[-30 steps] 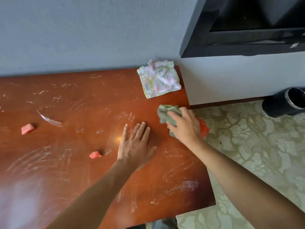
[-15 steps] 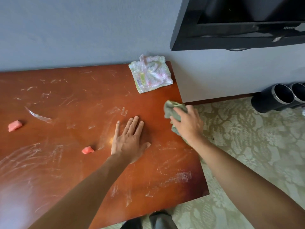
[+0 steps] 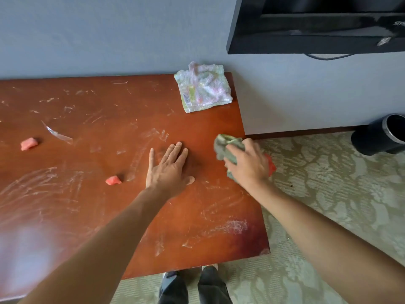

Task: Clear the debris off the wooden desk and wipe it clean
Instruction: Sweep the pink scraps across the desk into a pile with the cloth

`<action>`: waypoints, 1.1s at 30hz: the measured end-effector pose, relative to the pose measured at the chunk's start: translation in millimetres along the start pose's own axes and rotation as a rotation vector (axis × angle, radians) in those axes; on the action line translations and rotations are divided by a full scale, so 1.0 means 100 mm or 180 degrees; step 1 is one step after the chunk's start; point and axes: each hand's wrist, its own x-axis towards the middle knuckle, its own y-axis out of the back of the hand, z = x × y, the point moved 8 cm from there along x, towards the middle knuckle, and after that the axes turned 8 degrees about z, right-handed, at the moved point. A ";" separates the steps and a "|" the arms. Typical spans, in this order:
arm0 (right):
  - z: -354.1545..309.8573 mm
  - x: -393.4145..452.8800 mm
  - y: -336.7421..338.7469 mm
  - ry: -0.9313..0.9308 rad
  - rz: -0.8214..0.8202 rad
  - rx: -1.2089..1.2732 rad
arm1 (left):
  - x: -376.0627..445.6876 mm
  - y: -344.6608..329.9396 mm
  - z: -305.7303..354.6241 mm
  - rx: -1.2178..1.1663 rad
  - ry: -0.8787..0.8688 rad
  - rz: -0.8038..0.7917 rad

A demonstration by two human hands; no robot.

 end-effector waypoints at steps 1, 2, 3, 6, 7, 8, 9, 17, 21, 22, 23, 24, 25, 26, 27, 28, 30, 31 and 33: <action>-0.18 -0.13 0.00 0.0350 -0.0022 0.0090 | 0.00 0.00 0.00 -0.0001 0.0005 0.0005; -0.38 -0.28 0.02 0.0787 -0.0084 0.0250 | 0.00 0.01 0.00 -0.0002 0.0010 0.0025; -0.55 -0.43 0.04 0.1189 -0.0198 0.0402 | -0.01 0.01 0.01 -0.0002 0.0021 0.0051; -0.57 -0.48 0.07 0.1452 -0.0278 0.0359 | -0.03 0.00 0.03 0.0027 0.0044 0.0074; -0.45 -0.38 0.09 0.1106 -0.0173 0.0301 | -0.04 0.00 0.04 0.0053 0.0044 0.0070; -0.30 -0.29 0.10 0.0604 -0.0076 0.0235 | -0.06 0.00 0.04 0.0101 0.0064 0.0086; -0.17 -0.25 0.10 0.0146 -0.0028 0.0159 | -0.10 0.01 0.04 0.0163 0.0100 0.0126; -0.28 -0.36 0.10 -0.0108 -0.0984 0.2201 | -0.72 0.27 0.42 -0.1019 -0.0359 0.1604; 0.65 -0.32 0.15 -0.1409 0.0105 0.1744 | -0.61 0.20 0.91 -0.0707 -0.0890 0.1118; 0.74 -0.39 0.09 -0.1464 0.0000 0.1522 | -0.51 0.13 1.05 -0.0517 -0.0966 0.0941; 0.73 -0.46 0.00 -0.1338 -0.0214 0.1418 | -0.41 0.05 1.16 -0.0335 -0.0952 0.0757; 0.68 -0.54 -0.10 -0.1144 -0.0420 0.1409 | -0.30 -0.02 1.22 -0.0197 -0.0882 0.0595; 0.65 -0.59 -0.18 -0.1005 -0.0541 0.1477 | -0.21 -0.07 1.26 -0.0097 -0.0803 0.0488; 0.63 -0.59 -0.22 -0.0958 -0.0592 0.1554 | -0.13 -0.10 1.26 -0.0026 -0.0753 0.0451; 0.62 -0.56 -0.26 -0.0958 -0.0636 0.1603 | -0.08 -0.10 1.23 0.0019 -0.0723 0.0461; 0.62 -0.50 -0.30 -0.0972 -0.0701 0.1612 | -0.04 -0.09 1.18 0.0035 -0.0686 0.0494; 0.59 -0.40 -0.36 -0.0967 -0.0755 0.1543 | 0.05 -0.05 1.02 0.0007 -0.0538 0.0550; 0.57 -0.39 -0.38 -0.0925 -0.0688 0.1510 | 0.10 -0.02 0.93 -0.0021 -0.0433 0.0565; 0.49 -0.43 -0.40 -0.0901 -0.0504 0.1516 | 0.20 0.01 0.83 -0.0080 -0.0258 0.0585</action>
